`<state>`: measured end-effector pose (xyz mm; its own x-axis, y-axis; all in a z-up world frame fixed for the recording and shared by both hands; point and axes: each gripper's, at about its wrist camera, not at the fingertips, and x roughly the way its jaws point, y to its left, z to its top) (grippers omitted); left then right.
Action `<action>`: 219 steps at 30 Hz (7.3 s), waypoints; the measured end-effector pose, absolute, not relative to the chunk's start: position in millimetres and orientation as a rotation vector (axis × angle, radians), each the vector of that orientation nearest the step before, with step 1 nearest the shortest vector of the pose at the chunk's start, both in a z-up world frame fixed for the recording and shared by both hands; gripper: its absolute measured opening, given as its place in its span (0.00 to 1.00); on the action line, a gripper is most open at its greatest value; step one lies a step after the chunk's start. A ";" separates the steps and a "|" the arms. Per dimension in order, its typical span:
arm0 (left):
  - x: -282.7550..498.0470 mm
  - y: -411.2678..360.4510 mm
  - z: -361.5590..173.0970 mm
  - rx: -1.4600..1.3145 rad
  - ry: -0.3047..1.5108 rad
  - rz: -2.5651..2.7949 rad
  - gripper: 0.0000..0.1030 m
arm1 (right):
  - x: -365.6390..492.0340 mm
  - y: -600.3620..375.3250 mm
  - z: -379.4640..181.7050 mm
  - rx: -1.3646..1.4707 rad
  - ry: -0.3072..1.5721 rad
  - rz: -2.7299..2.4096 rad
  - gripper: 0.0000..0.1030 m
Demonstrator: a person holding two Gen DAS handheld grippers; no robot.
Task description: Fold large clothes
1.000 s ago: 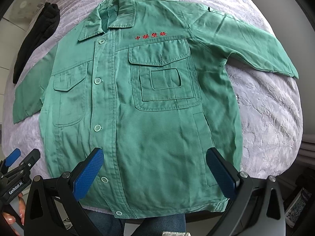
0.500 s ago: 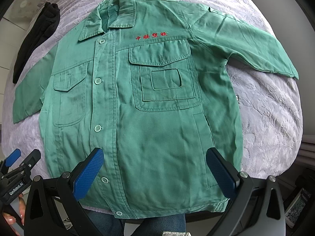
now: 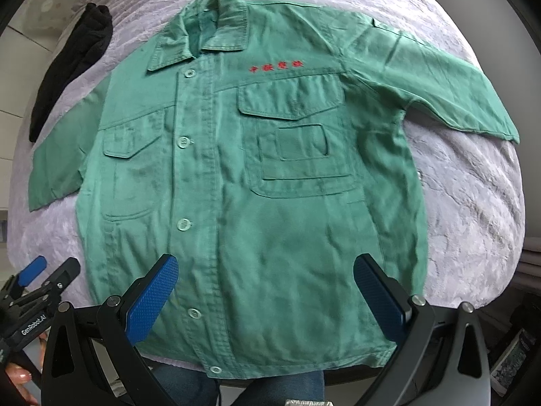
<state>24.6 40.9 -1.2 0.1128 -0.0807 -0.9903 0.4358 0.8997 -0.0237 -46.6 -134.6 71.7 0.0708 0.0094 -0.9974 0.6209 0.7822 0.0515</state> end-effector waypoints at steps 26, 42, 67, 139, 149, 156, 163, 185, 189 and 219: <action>287.0 309.2 -135.8 -0.282 1.254 0.004 0.77 | 51.7 8.1 39.9 0.387 1.576 -0.362 1.00; 232.8 205.1 23.4 -0.207 0.900 -0.453 0.05 | 37.3 -9.2 35.3 0.445 1.533 -0.319 1.00; 46.6 -35.8 -41.7 0.427 1.018 -0.743 0.88 | -35.2 -149.2 42.4 0.532 1.365 -0.563 1.00; 287.2 17.5 -106.8 0.080 1.192 -0.562 0.04 | 77.9 -280.1 -19.0 0.712 0.946 -0.347 0.06; 277.5 56.0 -77.0 0.150 1.157 -0.439 0.05 | 23.9 -257.4 1.3 0.949 0.902 -0.350 0.59; 250.9 98.7 -64.2 0.189 1.155 -0.384 0.05 | 97.6 -76.5 -52.1 1.183 1.042 0.166 0.59; 234.6 137.7 -66.1 0.186 1.187 -0.353 0.05 | 152.7 -6.5 -100.5 1.304 1.003 0.135 0.14; 167.8 108.9 -71.4 0.204 1.142 -0.341 1.00 | 112.8 -40.2 -60.3 0.950 1.180 0.026 0.38; 156.3 87.8 -78.8 0.217 1.167 -0.373 1.00 | 81.5 -80.0 -52.6 0.973 1.121 -0.098 0.68; 105.3 -69.6 -116.6 0.426 1.254 -0.572 1.00 | -69.1 -250.0 -34.7 1.084 0.965 -0.388 0.68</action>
